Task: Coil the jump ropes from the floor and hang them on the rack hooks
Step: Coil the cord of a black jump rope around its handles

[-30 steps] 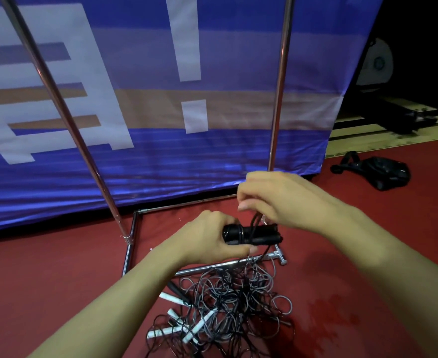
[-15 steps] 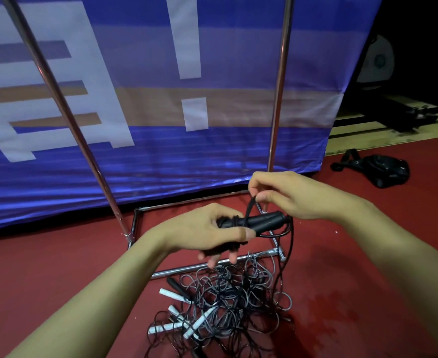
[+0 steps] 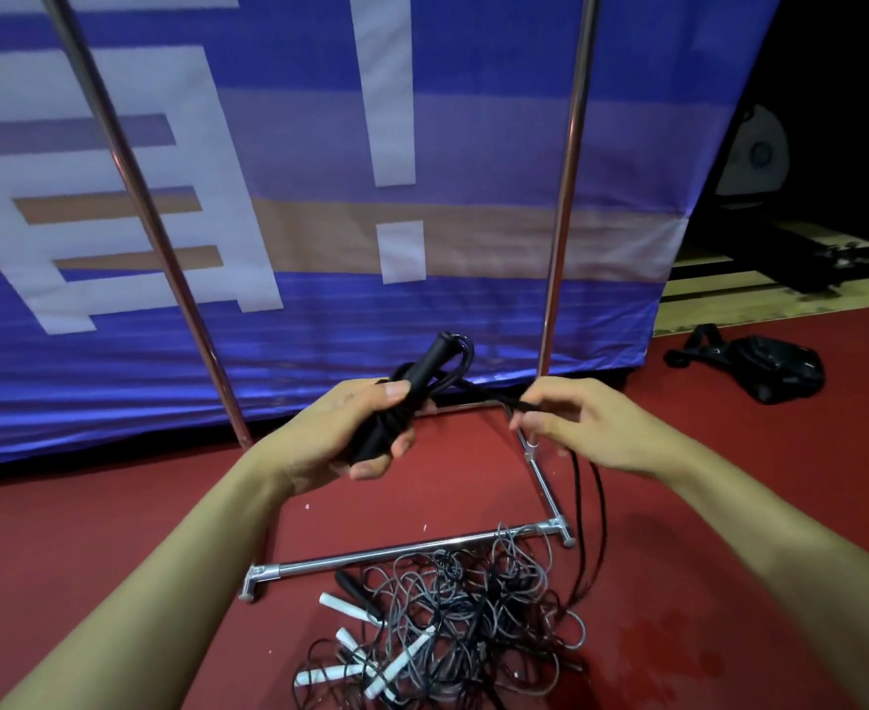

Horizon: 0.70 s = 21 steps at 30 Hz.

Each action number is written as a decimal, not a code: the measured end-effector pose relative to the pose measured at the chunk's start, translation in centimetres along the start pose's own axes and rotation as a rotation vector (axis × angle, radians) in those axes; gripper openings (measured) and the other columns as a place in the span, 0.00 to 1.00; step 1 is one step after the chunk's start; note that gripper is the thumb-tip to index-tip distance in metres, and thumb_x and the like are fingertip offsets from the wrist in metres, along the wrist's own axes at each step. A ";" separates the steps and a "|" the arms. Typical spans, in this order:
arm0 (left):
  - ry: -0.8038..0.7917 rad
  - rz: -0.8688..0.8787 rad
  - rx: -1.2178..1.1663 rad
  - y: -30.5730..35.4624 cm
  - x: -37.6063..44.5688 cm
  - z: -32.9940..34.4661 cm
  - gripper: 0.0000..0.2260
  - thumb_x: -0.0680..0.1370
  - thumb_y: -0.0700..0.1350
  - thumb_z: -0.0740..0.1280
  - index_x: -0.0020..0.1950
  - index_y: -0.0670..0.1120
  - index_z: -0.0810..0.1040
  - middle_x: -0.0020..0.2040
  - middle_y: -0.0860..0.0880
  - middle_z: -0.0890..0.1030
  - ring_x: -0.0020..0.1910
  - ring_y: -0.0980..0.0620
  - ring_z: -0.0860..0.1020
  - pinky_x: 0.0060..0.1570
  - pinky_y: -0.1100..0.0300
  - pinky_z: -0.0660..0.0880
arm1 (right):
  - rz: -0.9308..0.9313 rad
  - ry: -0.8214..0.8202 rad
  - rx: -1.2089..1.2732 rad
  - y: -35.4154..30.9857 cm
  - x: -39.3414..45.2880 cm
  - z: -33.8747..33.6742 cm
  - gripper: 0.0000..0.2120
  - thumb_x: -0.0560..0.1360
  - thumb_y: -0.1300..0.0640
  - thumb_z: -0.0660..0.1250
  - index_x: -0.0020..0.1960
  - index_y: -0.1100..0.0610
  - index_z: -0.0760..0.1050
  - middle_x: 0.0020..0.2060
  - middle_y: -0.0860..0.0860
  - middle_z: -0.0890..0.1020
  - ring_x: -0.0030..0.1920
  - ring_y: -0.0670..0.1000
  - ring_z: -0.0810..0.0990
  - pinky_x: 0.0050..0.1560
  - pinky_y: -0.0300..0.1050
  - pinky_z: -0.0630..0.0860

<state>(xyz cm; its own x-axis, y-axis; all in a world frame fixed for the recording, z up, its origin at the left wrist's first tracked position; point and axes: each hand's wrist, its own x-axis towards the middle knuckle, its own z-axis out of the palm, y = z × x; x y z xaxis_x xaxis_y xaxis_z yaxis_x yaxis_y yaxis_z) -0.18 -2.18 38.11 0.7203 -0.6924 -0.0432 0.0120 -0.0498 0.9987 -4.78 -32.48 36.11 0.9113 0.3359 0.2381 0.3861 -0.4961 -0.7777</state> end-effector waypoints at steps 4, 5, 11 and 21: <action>0.044 0.054 -0.010 0.2 0.0 0.7 0.16 0.83 0.54 0.65 0.70 0.55 0.75 0.34 0.41 0.76 0.21 0.52 0.65 0.22 0.68 0.58 | 0.053 0.074 -0.120 0.6 0.1 0.3 0.15 0.84 0.53 0.63 0.40 0.48 0.79 0.37 0.53 0.83 0.40 0.57 0.80 0.51 0.55 0.76; 0.069 0.068 0.007 0.3 0.1 1.0 0.15 0.84 0.52 0.64 0.72 0.57 0.74 0.34 0.41 0.76 0.22 0.52 0.65 0.23 0.66 0.61 | 0.080 0.061 -0.147 0.9 0.2 0.7 0.18 0.85 0.52 0.60 0.38 0.51 0.76 0.34 0.51 0.81 0.37 0.55 0.79 0.49 0.55 0.75; 0.247 0.141 0.158 0.1 0.8 1.5 0.12 0.82 0.51 0.67 0.65 0.53 0.79 0.37 0.40 0.81 0.24 0.48 0.69 0.30 0.54 0.57 | 0.110 -0.012 -0.239 0.5 0.2 1.6 0.12 0.86 0.51 0.57 0.47 0.46 0.75 0.30 0.43 0.75 0.32 0.44 0.71 0.40 0.42 0.70; 0.456 0.101 0.087 -1.4 1.4 -0.5 0.10 0.84 0.50 0.65 0.56 0.43 0.76 0.38 0.42 0.82 0.23 0.50 0.68 0.29 0.61 0.55 | 0.110 -0.057 -0.281 -0.6 -0.3 -0.6 0.11 0.86 0.60 0.57 0.50 0.52 0.76 0.31 0.46 0.76 0.31 0.42 0.73 0.37 0.32 0.68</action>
<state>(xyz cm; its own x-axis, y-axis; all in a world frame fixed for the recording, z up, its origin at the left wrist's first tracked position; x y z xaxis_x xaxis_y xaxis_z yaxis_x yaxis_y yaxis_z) 1.17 -2.76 36.67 0.9462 -0.3108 0.0897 -0.1175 -0.0719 0.9905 -5.21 -32.75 36.88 0.9432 0.3089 0.1222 0.3177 -0.7312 -0.6037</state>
